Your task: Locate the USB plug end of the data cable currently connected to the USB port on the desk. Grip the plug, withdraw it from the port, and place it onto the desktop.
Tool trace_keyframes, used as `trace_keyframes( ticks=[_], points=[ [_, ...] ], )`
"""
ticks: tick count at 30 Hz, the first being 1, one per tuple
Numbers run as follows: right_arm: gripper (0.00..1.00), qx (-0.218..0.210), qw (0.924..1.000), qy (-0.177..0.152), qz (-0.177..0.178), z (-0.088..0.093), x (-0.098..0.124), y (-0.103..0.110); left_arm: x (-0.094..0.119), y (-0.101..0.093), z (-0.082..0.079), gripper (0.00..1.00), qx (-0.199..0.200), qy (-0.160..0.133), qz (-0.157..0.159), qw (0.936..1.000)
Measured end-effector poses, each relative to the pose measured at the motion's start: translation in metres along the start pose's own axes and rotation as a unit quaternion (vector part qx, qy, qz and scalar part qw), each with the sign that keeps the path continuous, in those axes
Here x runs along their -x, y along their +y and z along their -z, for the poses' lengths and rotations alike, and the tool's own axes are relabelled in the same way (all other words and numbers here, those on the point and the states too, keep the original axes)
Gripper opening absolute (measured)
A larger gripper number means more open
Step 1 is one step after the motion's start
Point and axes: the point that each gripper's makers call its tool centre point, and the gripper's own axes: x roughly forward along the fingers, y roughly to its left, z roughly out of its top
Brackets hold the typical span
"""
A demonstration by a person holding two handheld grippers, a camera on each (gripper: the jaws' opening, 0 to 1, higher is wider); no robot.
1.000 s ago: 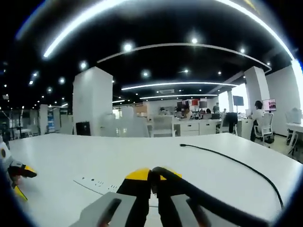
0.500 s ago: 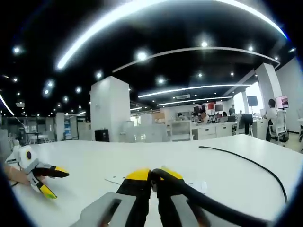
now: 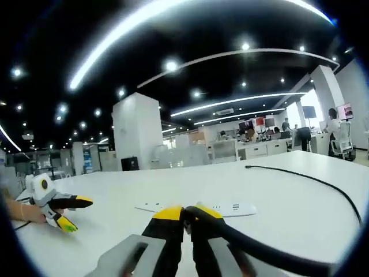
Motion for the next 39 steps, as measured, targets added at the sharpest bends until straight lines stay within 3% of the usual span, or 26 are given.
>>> trace_keyframes(
  ticks=[15, 30, 39],
  points=[
    [0.06, -0.011, 0.9995, 0.028, -0.007, 0.02, 0.005, 0.002, 0.001, -0.001, 0.0, 0.54, 0.0, 0.001, 0.0, 1.0],
    [0.07, -0.014, 0.9995, 0.026, -0.007, 0.02, 0.006, 0.0, 0.0, 0.0, 0.001, 0.54, -0.001, 0.001, 0.0, 1.0],
    [0.09, -0.038, 0.9991, 0.02, -0.008, 0.02, 0.008, 0.001, 0.0, -0.001, 0.001, 0.54, -0.001, 0.001, 0.0, 1.0]
  ],
)
